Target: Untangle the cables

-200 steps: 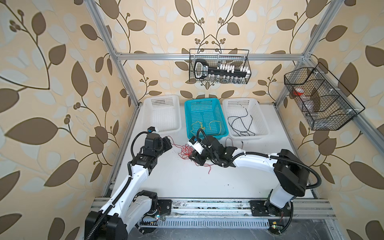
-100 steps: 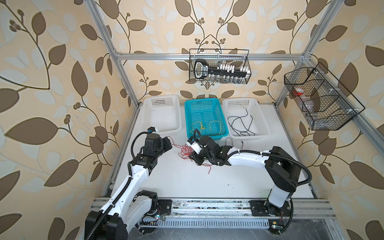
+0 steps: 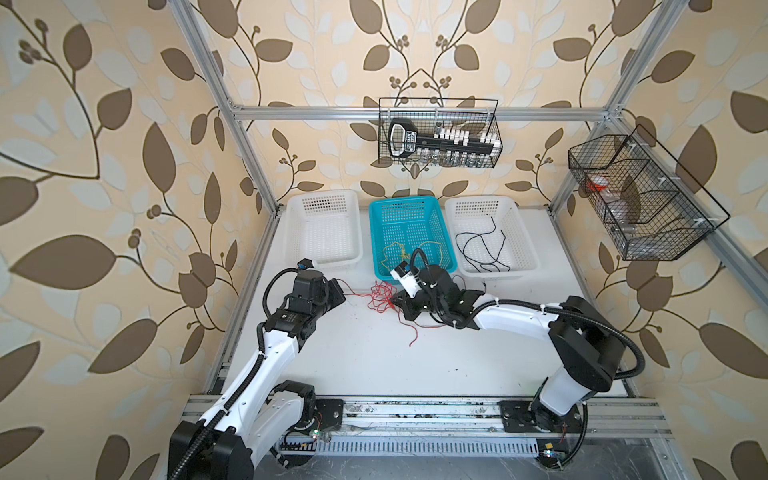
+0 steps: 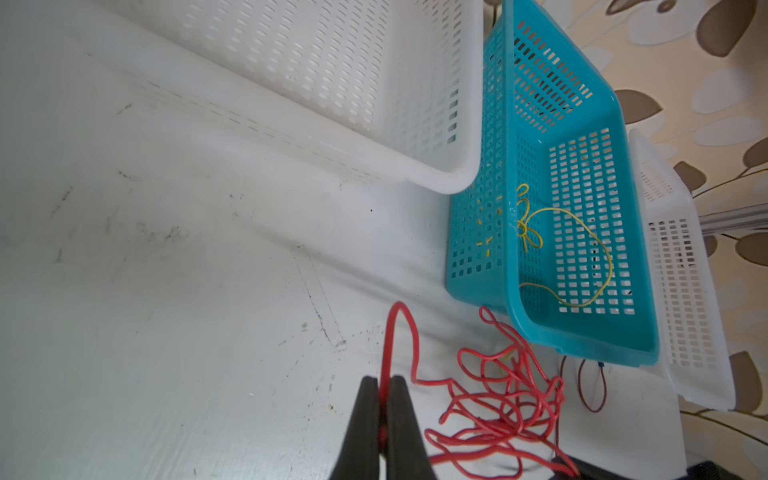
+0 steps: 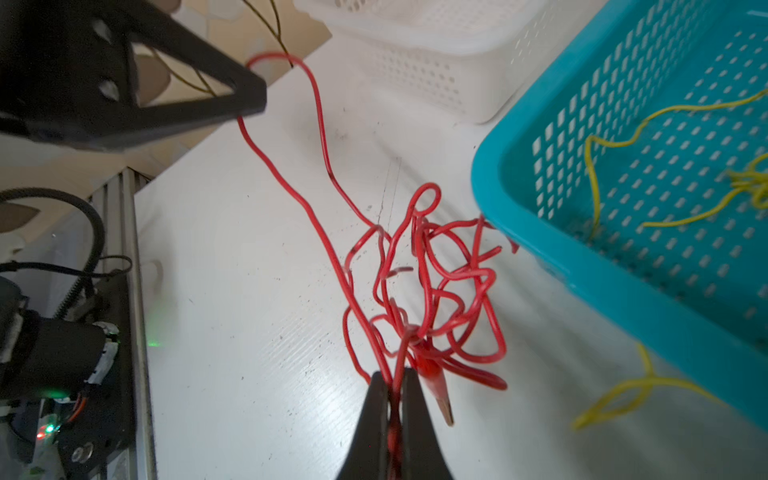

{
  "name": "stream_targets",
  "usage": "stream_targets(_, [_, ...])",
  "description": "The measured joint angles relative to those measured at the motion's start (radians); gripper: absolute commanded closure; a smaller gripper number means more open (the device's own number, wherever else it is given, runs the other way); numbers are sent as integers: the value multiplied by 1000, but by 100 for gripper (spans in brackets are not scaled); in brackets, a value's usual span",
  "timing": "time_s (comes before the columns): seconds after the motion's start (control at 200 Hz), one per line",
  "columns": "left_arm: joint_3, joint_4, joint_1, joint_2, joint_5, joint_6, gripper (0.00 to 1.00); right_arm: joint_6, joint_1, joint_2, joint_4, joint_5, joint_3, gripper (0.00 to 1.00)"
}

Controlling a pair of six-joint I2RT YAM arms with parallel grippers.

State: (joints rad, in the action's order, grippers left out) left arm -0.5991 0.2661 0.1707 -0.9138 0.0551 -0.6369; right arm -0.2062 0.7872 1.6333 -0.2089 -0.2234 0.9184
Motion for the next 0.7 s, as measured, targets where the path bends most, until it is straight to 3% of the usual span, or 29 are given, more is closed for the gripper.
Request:
stream_targets(0.165, [0,-10,10,29,49,-25,100,2,-39,-81,-35,-40,-67,95])
stream_targets(0.35, [18,-64,-5,40,52,-24,100,25,-79,-127,-2,-44,-108,84])
stream_targets(0.7, [72,-240,-33,34,93,-16,100,42,-69,-68,80,-16,-112,71])
